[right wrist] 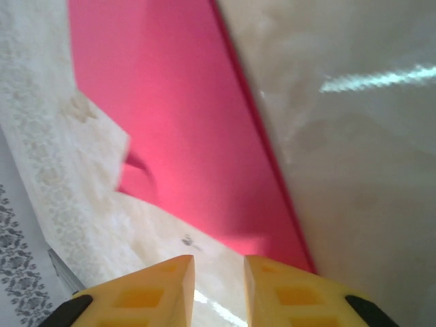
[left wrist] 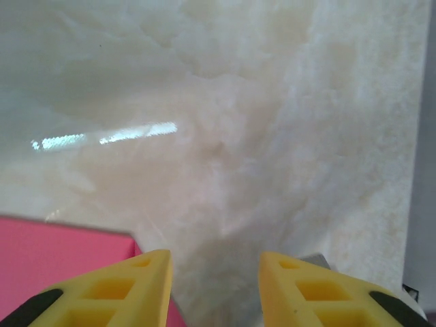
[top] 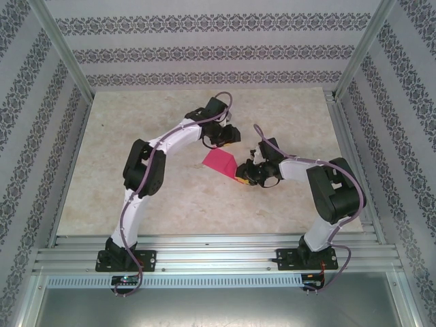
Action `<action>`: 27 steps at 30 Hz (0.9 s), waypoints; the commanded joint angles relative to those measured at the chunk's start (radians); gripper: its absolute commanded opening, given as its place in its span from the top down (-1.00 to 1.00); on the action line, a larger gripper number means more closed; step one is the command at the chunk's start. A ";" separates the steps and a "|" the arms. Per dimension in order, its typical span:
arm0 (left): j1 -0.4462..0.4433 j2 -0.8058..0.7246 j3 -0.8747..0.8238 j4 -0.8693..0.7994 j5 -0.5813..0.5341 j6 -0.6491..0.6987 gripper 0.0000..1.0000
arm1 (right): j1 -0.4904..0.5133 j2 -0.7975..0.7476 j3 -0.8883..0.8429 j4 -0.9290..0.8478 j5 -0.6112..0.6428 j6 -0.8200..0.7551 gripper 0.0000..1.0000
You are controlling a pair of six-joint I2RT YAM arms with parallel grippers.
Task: Fold a paper plane with a square sheet of paper (pick it up from the middle)
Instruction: Third fold the triangle at the center of the table, then rotate the paper at the center of the table.
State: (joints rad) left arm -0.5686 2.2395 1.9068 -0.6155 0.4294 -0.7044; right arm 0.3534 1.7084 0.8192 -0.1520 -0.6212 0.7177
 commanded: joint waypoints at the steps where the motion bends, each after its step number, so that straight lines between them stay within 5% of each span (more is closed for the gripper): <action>1: 0.014 -0.140 -0.083 0.043 -0.059 0.031 0.20 | 0.009 -0.087 0.049 -0.016 0.000 0.009 0.41; 7: 0.037 -0.295 -0.329 0.155 -0.096 0.008 0.23 | -0.016 -0.143 0.095 -0.125 0.090 -0.040 0.28; 16: 0.041 -0.454 -0.591 0.292 -0.143 -0.020 0.27 | -0.008 0.030 0.173 -0.145 0.120 -0.077 0.26; 27: 0.041 -0.508 -0.712 0.335 -0.168 -0.043 0.28 | 0.034 0.098 0.140 -0.105 0.098 -0.070 0.24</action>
State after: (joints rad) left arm -0.5320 1.7519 1.2011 -0.3340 0.2817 -0.7349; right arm 0.3695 1.8095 0.9768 -0.2981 -0.4999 0.6521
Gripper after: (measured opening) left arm 0.359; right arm 0.379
